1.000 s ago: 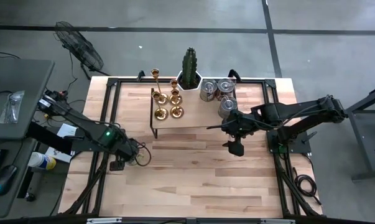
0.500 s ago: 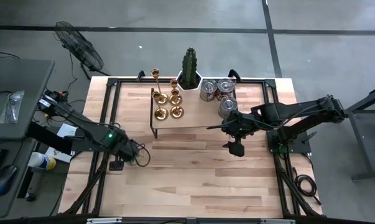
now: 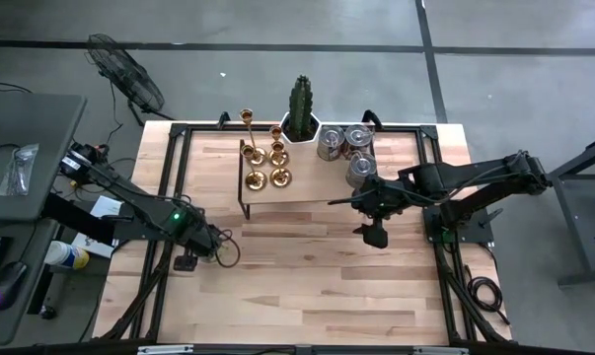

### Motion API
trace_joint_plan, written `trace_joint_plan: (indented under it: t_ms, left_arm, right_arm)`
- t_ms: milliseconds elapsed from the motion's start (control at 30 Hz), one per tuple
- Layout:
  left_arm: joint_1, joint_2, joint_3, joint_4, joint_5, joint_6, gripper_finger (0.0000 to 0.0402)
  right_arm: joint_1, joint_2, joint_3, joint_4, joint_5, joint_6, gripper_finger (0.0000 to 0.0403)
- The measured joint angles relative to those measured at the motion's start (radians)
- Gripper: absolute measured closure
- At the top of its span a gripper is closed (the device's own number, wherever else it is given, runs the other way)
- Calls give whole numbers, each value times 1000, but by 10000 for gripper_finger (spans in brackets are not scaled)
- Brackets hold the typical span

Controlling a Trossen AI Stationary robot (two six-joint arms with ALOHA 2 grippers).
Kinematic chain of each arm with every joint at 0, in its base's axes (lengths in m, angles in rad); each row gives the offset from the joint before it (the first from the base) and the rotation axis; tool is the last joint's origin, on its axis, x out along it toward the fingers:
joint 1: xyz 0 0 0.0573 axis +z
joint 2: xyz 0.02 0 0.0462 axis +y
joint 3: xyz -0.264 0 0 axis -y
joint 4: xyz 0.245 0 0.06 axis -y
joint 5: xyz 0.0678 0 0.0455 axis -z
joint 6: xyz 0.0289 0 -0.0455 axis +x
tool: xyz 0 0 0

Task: Pick & Place candle stick holders
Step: Put the silver scented candle can on the shelf

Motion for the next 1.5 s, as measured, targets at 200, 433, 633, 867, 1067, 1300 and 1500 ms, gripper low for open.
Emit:
trace_joint_plan:
  t_ms: [200,433,633,867,1067,1300,1500]
  left_arm:
    - [0,0,0,-1,4,55,14]
    - [0,0,0,-71,50,38,83]
    - [0,0,0,-89,47,-2,131]
    - [0,0,0,-67,34,-4,153]
    - [0,0,0,41,-22,-5,156]
    - [0,1,0,215,-112,56,156]
    - [0,57,0,363,-159,109,156]
  right_arm:
    - [0,0,0,0,0,0,71]
    - [0,0,0,0,0,0,73]
    - [0,0,0,0,4,0,73]
    - [0,0,0,0,4,0,73]
    - [0,0,0,0,4,1,72]
    - [0,0,0,1,4,0,72]
    - [0,0,0,2,4,0,72]
